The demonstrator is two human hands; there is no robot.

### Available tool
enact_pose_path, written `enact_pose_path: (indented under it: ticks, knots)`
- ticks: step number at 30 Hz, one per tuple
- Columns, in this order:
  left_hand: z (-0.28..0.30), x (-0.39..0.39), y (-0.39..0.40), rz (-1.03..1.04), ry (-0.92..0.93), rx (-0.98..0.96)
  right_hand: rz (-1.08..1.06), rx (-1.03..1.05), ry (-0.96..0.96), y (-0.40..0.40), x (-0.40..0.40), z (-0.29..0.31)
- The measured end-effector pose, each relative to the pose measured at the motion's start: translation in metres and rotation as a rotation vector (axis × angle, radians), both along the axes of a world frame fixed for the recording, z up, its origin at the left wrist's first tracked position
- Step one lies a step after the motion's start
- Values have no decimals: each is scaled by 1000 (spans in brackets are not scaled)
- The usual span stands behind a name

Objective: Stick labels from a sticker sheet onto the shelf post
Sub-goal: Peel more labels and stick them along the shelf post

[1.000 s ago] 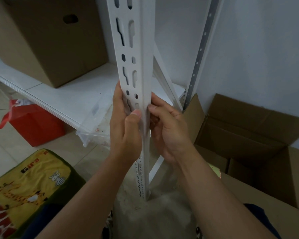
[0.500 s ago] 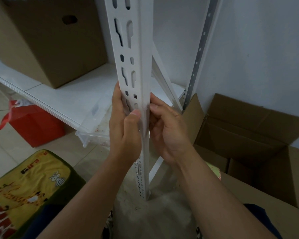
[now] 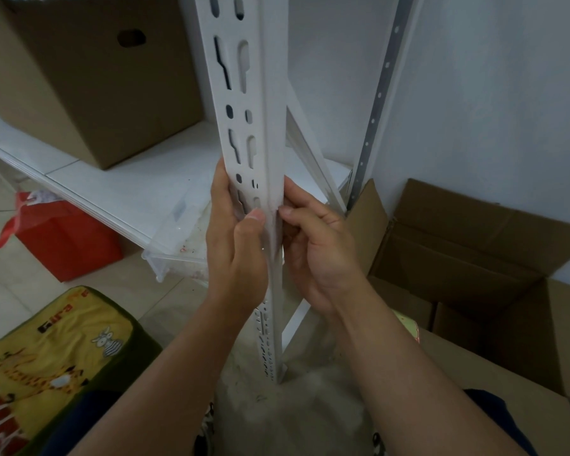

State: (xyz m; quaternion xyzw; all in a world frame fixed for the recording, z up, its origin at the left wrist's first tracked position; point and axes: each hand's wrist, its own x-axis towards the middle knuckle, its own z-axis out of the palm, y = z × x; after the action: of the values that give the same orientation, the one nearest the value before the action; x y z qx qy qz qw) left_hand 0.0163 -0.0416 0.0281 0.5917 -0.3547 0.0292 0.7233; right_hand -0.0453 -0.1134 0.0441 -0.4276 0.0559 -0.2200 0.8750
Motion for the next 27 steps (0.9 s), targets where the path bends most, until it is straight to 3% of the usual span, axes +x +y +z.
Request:
enact_pose_path:
  ticks: [6,8,11,14,20,27]
  knots:
    - [-1,2,3,-8,17,22,-22,61,-15,-2,-1,0]
    - [0,3,6,-4,2,46,-174,-45,43,-2,-3,-1]
    - [1,3,9,-14,-8,64,-471,-396,216,2,-3,-8]
    - [1,4,11,-14,20,64,-583,-616,282,11,-3,-16]
    - [2,4,11,0,19,77,-759,-771,190,29,-7,-21]
    - [2,2,10,19,8,81,-815,-784,188,33,-2,-21]
